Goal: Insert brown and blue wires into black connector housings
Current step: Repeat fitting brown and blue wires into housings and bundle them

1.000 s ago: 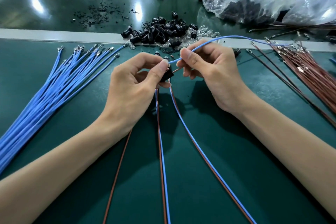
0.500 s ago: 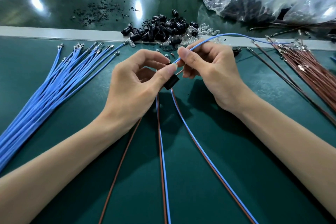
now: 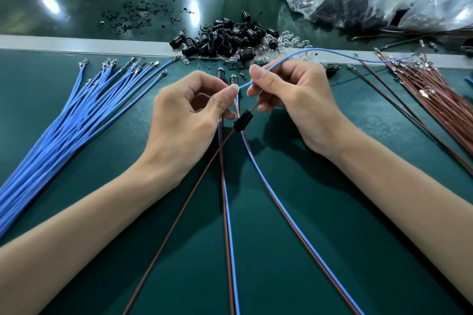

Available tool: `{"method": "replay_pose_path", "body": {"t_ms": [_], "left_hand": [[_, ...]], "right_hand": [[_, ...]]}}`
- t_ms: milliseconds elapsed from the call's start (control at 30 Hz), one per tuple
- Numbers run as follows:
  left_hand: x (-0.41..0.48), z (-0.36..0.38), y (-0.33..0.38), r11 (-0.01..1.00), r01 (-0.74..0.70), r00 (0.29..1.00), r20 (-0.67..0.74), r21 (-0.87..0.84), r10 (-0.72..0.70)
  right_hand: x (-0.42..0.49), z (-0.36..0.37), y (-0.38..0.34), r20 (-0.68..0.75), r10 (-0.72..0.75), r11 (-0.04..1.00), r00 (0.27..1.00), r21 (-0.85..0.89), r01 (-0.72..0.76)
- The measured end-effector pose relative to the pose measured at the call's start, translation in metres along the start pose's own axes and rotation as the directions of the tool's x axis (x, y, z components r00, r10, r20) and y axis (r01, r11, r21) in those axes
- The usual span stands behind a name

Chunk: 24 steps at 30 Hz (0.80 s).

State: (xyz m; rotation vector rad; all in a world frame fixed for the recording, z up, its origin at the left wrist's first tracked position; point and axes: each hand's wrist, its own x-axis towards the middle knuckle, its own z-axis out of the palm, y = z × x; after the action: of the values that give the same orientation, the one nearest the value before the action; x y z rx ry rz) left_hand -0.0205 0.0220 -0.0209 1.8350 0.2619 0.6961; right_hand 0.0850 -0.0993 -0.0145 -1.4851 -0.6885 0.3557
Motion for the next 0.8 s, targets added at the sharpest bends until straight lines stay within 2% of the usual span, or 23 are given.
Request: {"method": "replay_pose_path", "body": {"t_ms": [300, 567, 800], "left_hand": [[-0.0008, -0.0025, 0.0002, 0.999, 0.031, 0.998, 0.047, 0.011, -0.032], [0.0016, -0.0034, 0.0007, 0.987, 0.112, 0.989, 0.112, -0.115, -0.099], [0.0014, -0.0055, 0.0001, 0.979, 0.127, 0.987, 0.115, -0.157, -0.109]], "right_hand": [[0.0004, 0.0006, 0.0006, 0.003, 0.008, 1.000, 1.000, 0.000, -0.008], [-0.0015, 0.0022, -0.0005, -0.003, -0.017, 1.000, 1.000, -0.004, 0.017], [-0.0004, 0.0012, -0.0001, -0.031, -0.031, 0.998, 0.999, 0.048, 0.032]]}}
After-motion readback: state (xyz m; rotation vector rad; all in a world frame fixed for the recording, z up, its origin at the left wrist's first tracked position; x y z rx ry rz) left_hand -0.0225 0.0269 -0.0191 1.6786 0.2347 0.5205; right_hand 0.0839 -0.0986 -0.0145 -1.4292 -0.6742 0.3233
